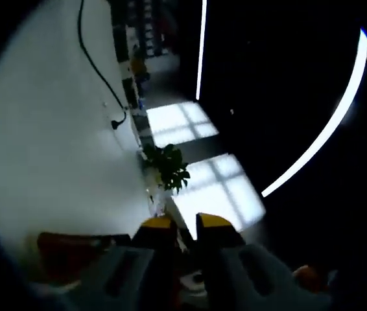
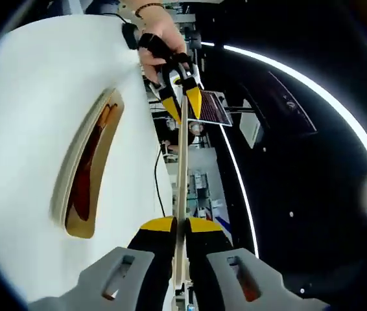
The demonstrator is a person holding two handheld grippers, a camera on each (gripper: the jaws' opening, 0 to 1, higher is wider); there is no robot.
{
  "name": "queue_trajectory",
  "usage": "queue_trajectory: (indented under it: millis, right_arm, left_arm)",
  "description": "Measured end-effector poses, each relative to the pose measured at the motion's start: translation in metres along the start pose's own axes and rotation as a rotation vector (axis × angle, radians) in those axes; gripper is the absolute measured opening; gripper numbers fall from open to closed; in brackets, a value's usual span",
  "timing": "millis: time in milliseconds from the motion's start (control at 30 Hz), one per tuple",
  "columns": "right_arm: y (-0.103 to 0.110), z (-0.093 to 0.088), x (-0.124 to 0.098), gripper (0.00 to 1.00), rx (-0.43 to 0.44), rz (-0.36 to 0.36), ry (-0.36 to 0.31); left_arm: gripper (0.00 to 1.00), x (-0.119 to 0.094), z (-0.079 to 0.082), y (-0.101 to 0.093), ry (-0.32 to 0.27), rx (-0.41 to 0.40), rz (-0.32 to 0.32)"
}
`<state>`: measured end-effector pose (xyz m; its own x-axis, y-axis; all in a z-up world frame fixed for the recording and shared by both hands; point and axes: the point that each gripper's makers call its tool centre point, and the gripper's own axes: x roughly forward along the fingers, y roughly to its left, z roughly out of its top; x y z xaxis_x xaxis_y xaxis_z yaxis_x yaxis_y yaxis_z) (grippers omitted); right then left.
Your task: Arrange the utensils inside the cutlery case until each visible utensil rests in its matching compartment.
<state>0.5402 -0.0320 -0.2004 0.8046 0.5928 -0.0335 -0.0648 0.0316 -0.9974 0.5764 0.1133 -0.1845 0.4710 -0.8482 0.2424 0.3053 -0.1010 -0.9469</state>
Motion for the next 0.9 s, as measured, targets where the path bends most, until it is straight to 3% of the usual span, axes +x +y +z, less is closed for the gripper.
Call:
queue_trajectory:
  millis: [167, 233, 267, 333, 367, 400, 433, 500, 600, 733, 900]
  right_arm:
    - [0.008, -0.002, 0.001, 0.09, -0.025, 0.038, 0.017]
    - [0.020, -0.002, 0.001, 0.11, 0.015, 0.089, 0.014]
    - [0.026, -0.009, -0.002, 0.14, 0.077, 0.091, 0.047]
    - [0.037, -0.004, -0.001, 0.21, 0.224, 0.118, 0.016]
    - [0.038, 0.010, 0.003, 0.27, 0.321, 0.134, -0.067]
    - [0.035, 0.013, 0.002, 0.31, 0.393, 0.128, -0.087]
    - [0.025, 0.003, -0.002, 0.34, 0.451, 0.101, -0.067]
    - [0.010, 0.000, -0.007, 0.38, 0.548, 0.095, -0.125]
    - [0.007, -0.005, -0.015, 0.38, 0.704, 0.101, -0.164]
    - [-0.004, -0.023, -0.024, 0.32, 0.906, 0.067, -0.203]
    - [-0.004, -0.037, -0.025, 0.23, 1.043, 0.079, -0.201]
  left_arm:
    - [0.04, -0.006, 0.006, 0.011, 0.014, -0.050, 0.031]
    - [0.04, -0.008, 0.008, 0.013, 0.024, -0.053, 0.051]
    - [0.03, -0.010, 0.009, 0.014, 0.030, -0.049, 0.055]
    - [0.03, -0.013, 0.013, 0.017, 0.041, -0.040, 0.070]
    - [0.03, -0.016, 0.015, 0.018, 0.044, -0.044, 0.070]
    - [0.03, -0.019, 0.018, 0.019, 0.040, -0.062, 0.063]
    - [0.03, -0.022, 0.022, 0.019, 0.031, -0.080, 0.053]
    - [0.03, -0.030, 0.034, 0.021, 0.016, -0.097, 0.046]
    - [0.03, -0.040, 0.044, 0.027, 0.006, -0.108, 0.053]
    - [0.04, -0.042, 0.042, 0.030, 0.009, -0.132, 0.056]
    - [0.04, -0.043, 0.044, 0.038, 0.003, -0.137, 0.089]
